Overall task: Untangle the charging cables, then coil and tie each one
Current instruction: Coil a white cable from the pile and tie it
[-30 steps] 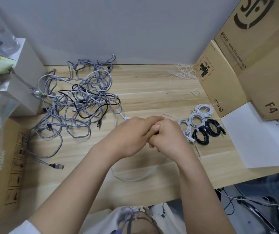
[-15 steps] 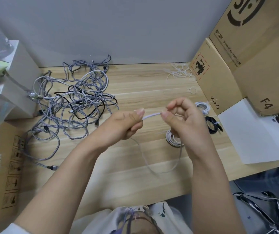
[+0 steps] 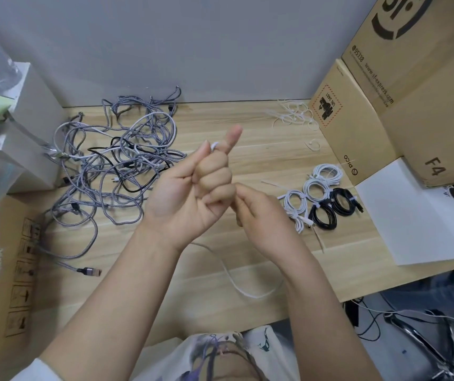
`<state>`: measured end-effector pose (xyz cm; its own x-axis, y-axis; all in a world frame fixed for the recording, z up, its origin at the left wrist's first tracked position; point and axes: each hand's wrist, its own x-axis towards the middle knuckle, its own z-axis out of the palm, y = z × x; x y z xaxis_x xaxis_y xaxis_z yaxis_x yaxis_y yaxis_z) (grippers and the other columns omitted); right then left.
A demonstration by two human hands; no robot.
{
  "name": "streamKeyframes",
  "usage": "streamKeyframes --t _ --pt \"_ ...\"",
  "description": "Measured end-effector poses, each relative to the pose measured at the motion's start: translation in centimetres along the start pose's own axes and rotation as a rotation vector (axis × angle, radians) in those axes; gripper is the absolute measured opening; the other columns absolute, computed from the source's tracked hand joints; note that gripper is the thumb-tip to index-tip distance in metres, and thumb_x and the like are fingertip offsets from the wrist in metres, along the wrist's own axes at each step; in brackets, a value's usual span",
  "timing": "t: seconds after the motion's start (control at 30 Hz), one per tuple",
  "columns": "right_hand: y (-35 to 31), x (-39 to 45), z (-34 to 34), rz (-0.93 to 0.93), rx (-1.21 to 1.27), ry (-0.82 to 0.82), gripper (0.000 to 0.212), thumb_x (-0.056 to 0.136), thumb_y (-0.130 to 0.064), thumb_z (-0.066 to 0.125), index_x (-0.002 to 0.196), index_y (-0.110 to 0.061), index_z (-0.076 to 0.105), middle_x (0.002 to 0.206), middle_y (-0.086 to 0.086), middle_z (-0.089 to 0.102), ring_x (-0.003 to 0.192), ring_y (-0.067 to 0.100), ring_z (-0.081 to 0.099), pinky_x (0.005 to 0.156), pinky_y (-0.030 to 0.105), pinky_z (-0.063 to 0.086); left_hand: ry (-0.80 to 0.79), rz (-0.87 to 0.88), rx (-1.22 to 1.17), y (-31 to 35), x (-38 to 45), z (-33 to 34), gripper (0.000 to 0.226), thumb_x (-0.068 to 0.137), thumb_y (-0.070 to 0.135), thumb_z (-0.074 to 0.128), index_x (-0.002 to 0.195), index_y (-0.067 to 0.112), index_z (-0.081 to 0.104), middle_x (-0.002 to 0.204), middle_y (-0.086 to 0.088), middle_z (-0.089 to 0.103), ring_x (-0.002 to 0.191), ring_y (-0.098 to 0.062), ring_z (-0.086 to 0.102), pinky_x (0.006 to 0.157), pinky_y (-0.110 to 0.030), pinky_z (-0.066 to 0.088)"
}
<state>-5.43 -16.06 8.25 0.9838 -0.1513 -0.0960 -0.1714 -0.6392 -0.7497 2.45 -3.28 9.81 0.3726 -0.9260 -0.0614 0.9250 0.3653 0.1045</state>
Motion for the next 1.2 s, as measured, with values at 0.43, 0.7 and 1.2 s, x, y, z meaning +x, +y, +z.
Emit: streamKeyframes --t 0.43,0.7,1.2 --pt "-0.3 -0.5 -0.1 0.011 0.001 -0.014 0.016 0.086 -0.029 0.066 0.070 -0.026 0.068 0.053 -0.011 0.053 0.058 0.006 0.048 0.060 0.031 0.038 0.402 0.329 0.794 -0.5 0.9 -1.5 0.028 0.099 -0.001 0.029 0.126 0.003 0.038 0.079 -0.010 0.073 0.072 -0.018 0.072 0.070 -0.025 0.056" --pt "0.3 -0.2 -0.6 -0.022 0.063 0.410 0.014 0.058 -0.029 0.081 0.065 -0.025 0.069 0.066 -0.010 0.064 0.065 0.004 0.057 0.060 0.031 0.046 0.432 0.075 1.502 -0.7 0.8 -1.3 0.035 0.099 0.004 0.040 0.134 0.007 0.046 0.112 -0.007 0.066 0.073 0.007 0.060 0.068 -0.008 0.046" --pt "-1.8 -0.6 -1.5 -0.427 0.381 0.637 0.011 0.073 -0.017 0.076 0.080 -0.021 0.067 0.072 -0.017 0.057 0.062 0.006 0.054 0.055 0.021 0.039 -0.176 -0.099 0.838 0.0 -0.5 -0.8 0.027 0.089 0.037 0.055 0.091 0.015 0.069 0.048 0.014 0.029 0.043 -0.003 0.020 0.042 -0.016 0.020"
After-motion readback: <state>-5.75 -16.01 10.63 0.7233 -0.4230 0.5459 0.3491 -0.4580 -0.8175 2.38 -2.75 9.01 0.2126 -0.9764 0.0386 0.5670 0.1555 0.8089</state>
